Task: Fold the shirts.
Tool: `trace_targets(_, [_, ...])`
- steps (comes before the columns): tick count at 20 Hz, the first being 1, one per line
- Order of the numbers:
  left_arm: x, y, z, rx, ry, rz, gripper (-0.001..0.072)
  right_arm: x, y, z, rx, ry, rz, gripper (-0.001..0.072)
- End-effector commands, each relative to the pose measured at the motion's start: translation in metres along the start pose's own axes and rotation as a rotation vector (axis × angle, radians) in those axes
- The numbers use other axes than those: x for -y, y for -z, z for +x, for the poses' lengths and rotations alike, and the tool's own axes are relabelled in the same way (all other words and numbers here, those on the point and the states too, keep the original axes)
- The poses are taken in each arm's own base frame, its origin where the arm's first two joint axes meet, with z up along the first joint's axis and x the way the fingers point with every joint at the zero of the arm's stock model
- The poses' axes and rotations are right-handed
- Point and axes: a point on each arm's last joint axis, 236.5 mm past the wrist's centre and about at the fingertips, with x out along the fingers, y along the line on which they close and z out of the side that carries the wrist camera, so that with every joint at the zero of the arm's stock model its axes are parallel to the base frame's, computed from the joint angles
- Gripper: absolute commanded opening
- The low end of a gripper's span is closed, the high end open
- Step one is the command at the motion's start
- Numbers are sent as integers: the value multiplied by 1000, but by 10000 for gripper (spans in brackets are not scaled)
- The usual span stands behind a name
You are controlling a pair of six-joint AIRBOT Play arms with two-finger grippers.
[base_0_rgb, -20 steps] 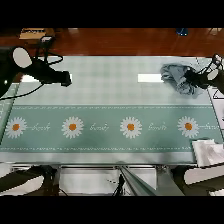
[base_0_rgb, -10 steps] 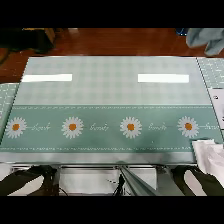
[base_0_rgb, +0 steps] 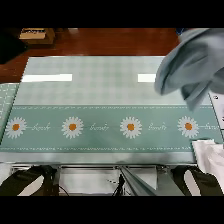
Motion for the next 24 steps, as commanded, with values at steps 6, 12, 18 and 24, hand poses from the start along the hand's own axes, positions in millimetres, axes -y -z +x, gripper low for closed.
trace_targets(6, [1, 109, 92, -367, 90, -96, 714, -69, 219, 109, -598, -253, 10, 35])
trace_targets(12, [20, 201, 163, -532, 224, -228, 714, -93, 332, 195, -708, -188, 84, 37])
trace_targets(18, [29, 252, 178, -631, 281, -244, 714, -76, 309, 214, -662, -175, 96, 440])
trace_targets(24, [53, 260, 210, -572, 330, -237, 697, 49, 203, 165, -527, 85, -41, 440])
